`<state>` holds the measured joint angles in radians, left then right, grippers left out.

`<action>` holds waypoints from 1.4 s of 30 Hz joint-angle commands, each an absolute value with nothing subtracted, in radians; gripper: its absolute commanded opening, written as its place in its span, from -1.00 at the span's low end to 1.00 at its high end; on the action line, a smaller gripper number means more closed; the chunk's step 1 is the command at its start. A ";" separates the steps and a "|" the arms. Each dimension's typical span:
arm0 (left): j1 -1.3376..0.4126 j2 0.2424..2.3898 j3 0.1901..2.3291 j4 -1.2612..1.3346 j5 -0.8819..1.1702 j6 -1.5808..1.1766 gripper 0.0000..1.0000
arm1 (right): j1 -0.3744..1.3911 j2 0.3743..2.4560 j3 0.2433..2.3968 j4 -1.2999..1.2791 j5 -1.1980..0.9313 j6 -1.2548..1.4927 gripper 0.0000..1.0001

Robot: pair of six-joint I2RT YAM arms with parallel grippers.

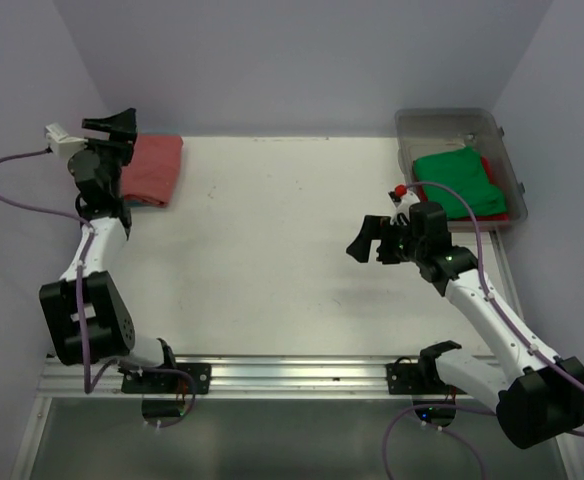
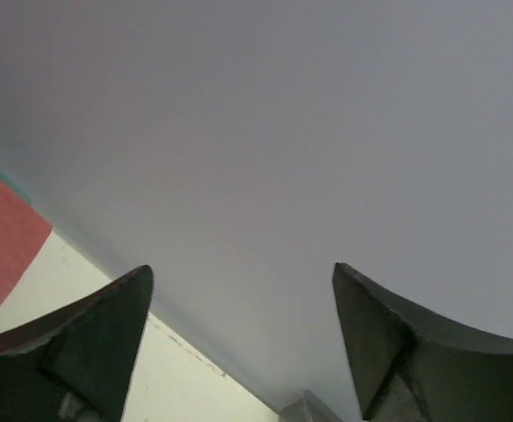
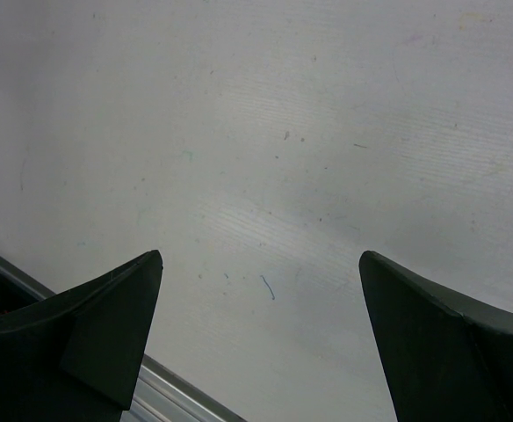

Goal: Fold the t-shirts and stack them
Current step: Put the neatly folded tshirt into the corner of the board with the left arm

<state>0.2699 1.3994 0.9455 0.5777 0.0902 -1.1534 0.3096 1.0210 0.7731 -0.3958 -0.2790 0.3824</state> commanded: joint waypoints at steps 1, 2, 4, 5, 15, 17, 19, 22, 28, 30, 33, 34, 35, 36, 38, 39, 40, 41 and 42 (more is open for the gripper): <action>0.281 1.619 1.067 0.609 0.139 -1.063 0.59 | 0.314 1.015 0.764 -0.356 -0.281 0.391 0.98; 0.288 1.678 1.128 0.648 0.206 -1.071 0.20 | 0.314 1.015 0.762 -0.359 -0.281 0.393 0.98; 0.313 1.849 1.189 0.654 0.248 -1.106 -1.00 | 0.314 1.009 0.759 -0.356 -0.284 0.396 0.97; 0.319 1.903 1.253 0.652 0.282 -1.109 -1.00 | 0.314 1.005 0.759 -0.360 -0.288 0.394 0.97; 0.331 2.141 1.114 0.594 0.178 -1.127 -1.00 | 0.314 0.962 0.765 -0.394 -0.268 0.397 0.98; 0.331 2.161 1.074 0.609 0.179 -1.140 -1.00 | 0.314 0.960 0.770 -0.393 -0.268 0.396 0.98; 0.333 2.183 1.045 0.684 0.199 -1.150 -1.00 | 0.314 0.962 0.773 -0.399 -0.267 0.393 0.98; 0.333 2.149 0.996 0.793 0.236 -1.155 -1.00 | 0.314 0.956 0.770 -0.403 -0.265 0.388 0.98; 0.321 1.893 1.008 0.891 0.291 -1.097 -1.00 | 0.314 0.953 0.759 -0.379 -0.253 0.391 0.98; 0.304 1.754 1.040 0.847 0.288 -1.028 -0.77 | 0.314 0.956 0.759 -0.367 -0.247 0.400 0.98; 0.233 1.570 1.039 0.802 0.302 -0.954 -0.51 | 0.314 0.951 0.752 -0.336 -0.224 0.416 0.98; 0.220 1.531 1.025 0.790 0.317 -0.948 -0.39 | 0.314 0.951 0.744 -0.325 -0.215 0.420 0.98; 0.204 1.494 1.011 0.792 0.360 -0.956 -0.10 | 0.313 0.953 0.742 -0.302 -0.204 0.428 0.98; 0.172 1.432 0.996 0.796 0.386 -0.960 0.08 | 0.314 0.956 0.745 -0.304 -0.163 0.429 0.98; 0.134 1.375 0.939 0.815 0.475 -0.950 0.44 | 0.314 0.966 0.775 -0.328 -0.115 0.426 0.98; 0.088 1.317 0.922 0.801 0.498 -0.930 0.99 | 0.314 0.968 0.785 -0.334 -0.103 0.422 0.98; 0.066 1.286 0.893 0.751 0.517 -0.910 1.00 | 0.314 0.963 0.801 -0.339 -0.071 0.416 0.98; 0.043 1.255 0.878 0.724 0.546 -0.855 1.00 | 0.314 0.951 0.805 -0.341 -0.058 0.419 0.98; 0.010 1.188 0.864 0.697 0.554 -0.823 1.00 | 0.314 0.945 0.808 -0.336 -0.049 0.423 0.98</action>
<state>0.0635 1.2427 0.9348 0.7967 0.4492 -0.9485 0.3115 0.9733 0.7570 -0.3645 -0.1364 0.4129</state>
